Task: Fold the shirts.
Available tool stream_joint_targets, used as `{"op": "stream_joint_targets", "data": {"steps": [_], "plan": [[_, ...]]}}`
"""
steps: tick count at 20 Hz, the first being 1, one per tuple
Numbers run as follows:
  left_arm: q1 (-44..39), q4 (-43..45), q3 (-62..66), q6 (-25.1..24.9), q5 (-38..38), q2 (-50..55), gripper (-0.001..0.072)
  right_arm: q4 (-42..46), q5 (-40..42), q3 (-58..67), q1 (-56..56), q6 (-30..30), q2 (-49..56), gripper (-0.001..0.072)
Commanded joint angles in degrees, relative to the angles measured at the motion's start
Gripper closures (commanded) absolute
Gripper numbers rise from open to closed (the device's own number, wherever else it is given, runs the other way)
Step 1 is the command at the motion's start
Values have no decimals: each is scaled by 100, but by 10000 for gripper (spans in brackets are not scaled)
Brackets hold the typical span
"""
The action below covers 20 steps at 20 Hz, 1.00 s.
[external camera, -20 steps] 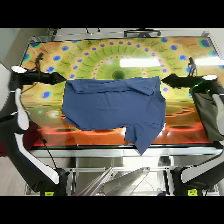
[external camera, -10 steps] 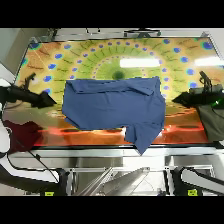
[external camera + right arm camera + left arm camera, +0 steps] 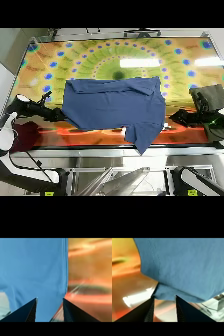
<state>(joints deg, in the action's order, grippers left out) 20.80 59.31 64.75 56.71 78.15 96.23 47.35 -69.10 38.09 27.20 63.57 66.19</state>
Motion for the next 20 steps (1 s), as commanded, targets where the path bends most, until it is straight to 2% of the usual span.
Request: {"op": "stream_joint_targets", "data": {"steps": [1, 4, 5, 6, 8, 12, 20], "plan": [[-184, 70, 317, -116, -181, 446, 426, 4, -319, -319, 9, 160, -35, 335], [-354, 63, 741, -111, 122, 686, 428, -87, -450, -708, -13, 212, -66, 333], [-431, 66, 885, -96, 328, 745, 471, -107, -446, -855, -37, 249, -66, 333], [-498, 66, 979, -101, 503, 765, 714, -107, -424, -1005, -83, 249, -66, 333], [-601, 87, 1095, -70, 719, 763, 694, -107, -205, -1246, -214, 247, -63, 333], [-608, 420, 839, 341, 935, 546, 694, -304, 39, -1427, -632, 249, 0, 333], [225, 691, -636, 424, 673, -1021, 693, -409, 577, -1427, -1163, 251, 87, 334]]}}
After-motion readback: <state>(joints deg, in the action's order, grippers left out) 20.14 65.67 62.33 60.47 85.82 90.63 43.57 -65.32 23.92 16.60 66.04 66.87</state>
